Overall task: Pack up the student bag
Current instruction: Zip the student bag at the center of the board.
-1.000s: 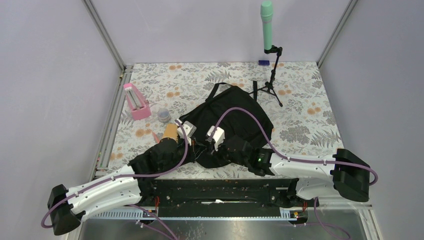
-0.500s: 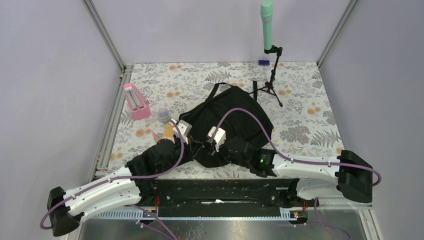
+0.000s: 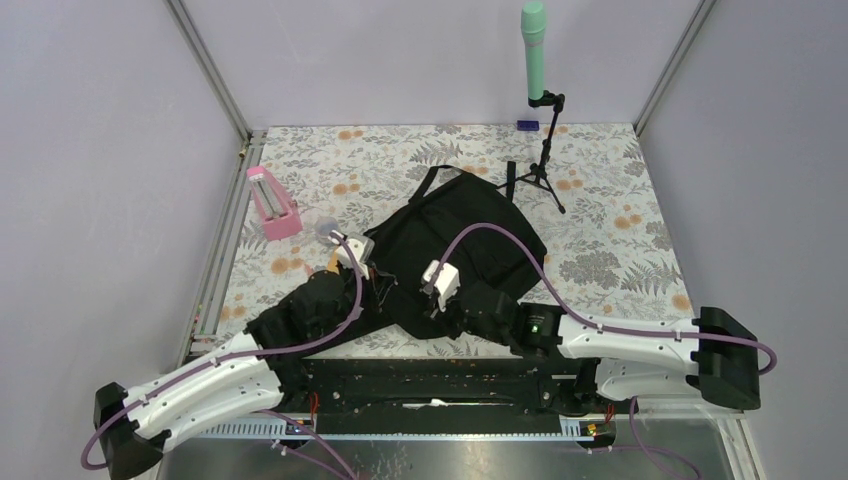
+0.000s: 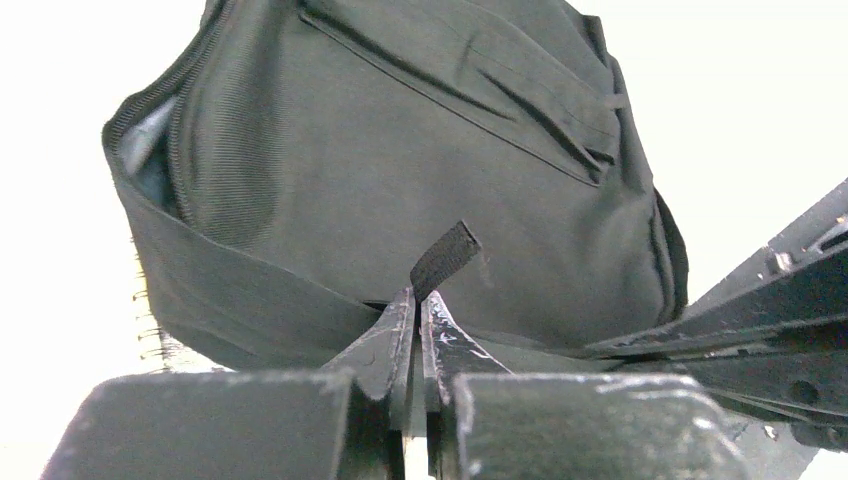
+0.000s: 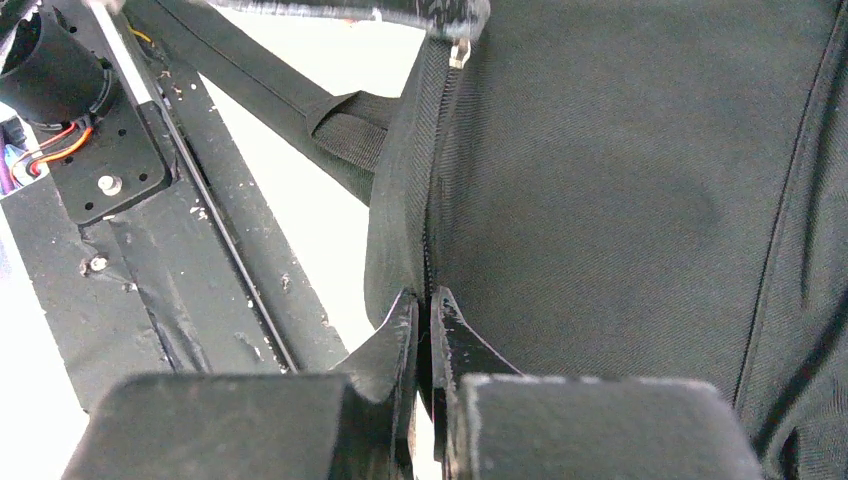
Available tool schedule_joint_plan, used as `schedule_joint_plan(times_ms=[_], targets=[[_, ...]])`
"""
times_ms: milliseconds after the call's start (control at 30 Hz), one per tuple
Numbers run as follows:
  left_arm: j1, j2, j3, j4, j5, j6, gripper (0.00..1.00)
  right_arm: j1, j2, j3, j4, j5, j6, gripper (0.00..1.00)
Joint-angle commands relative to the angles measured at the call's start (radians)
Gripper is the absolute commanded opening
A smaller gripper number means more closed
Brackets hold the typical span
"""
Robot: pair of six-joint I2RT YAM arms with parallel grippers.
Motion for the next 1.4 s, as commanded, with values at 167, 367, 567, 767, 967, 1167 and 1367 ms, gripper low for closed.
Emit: schedule_joint_plan(times_ms=[167,367,567,767,967,1167,1367], targets=[[0.125,-0.005,0.100,0.018,-0.038,0.038,0.00,0.029,-0.103,-0.037,-0.122,0.053,0.046,0.00],[0.183,0.008,0.124,0.001,-0.008,0.052,0.00,0.030,-0.128,-0.031,-0.194,0.082,0.045,0.00],[0.272,0.049,0.178,-0.031,0.061,0.067,0.00,0.032,-0.179,-0.040,-0.234,0.104,0.056,0.00],[0.316,0.120,0.256,-0.084,0.153,0.057,0.00,0.033,-0.236,-0.043,-0.268,0.142,0.057,0.00],[0.331,0.231,0.380,-0.182,0.238,0.121,0.00,0.034,-0.285,-0.043,-0.282,0.142,0.048,0.00],[0.370,0.303,0.470,-0.218,0.310,0.199,0.00,0.034,-0.330,-0.038,-0.301,0.120,0.039,0.00],[0.421,0.395,0.565,-0.262,0.364,0.235,0.00,0.035,-0.395,-0.055,-0.329,0.112,0.049,0.00]])
